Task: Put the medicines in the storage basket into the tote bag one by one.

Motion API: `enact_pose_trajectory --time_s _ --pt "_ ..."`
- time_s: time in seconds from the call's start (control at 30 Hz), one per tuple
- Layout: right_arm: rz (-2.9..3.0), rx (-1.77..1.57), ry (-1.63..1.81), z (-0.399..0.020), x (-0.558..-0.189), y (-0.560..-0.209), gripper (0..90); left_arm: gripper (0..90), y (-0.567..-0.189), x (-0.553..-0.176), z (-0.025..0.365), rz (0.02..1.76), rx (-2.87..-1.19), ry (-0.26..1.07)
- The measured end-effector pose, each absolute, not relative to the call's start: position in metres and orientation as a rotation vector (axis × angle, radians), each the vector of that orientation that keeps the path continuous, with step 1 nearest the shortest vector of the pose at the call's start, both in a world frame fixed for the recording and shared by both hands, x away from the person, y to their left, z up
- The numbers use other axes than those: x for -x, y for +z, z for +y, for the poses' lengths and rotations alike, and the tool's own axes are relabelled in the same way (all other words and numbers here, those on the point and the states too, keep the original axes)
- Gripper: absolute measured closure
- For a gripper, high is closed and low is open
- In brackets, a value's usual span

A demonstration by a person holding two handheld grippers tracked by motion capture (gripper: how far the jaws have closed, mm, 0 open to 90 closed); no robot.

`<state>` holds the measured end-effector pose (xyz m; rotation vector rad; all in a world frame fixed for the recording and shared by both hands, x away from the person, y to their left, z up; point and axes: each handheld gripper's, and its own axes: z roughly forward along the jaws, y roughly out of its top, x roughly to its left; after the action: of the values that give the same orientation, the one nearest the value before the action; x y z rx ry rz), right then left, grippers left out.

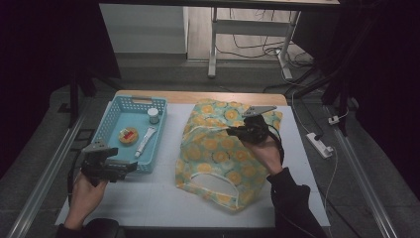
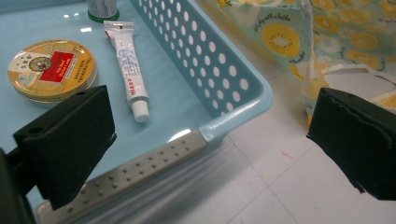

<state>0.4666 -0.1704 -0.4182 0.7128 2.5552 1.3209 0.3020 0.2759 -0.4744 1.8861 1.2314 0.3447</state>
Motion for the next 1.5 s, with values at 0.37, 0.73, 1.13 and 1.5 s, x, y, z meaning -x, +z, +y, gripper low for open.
enact_pose_trajectory --time_s 0.37,0.73,1.13,1.5 --pt "2.564 -0.697 1.318 -0.165 -0.463 -0.416 90.0 0.0 -0.472 -0.324 0.283 1.271 -1.912 0.344" --pt "2.572 -0.718 1.296 -0.169 -0.469 -0.422 90.0 0.0 -0.468 -0.35 0.286 1.319 -1.9 0.334" --pt "2.581 -0.699 1.291 -0.165 -0.467 -0.422 90.0 0.0 -0.458 -0.388 0.291 1.407 -1.929 0.328" --pt "2.579 -0.687 1.295 -0.164 -0.465 -0.421 90.0 0.0 -0.467 -0.425 0.288 1.442 -1.991 0.335"
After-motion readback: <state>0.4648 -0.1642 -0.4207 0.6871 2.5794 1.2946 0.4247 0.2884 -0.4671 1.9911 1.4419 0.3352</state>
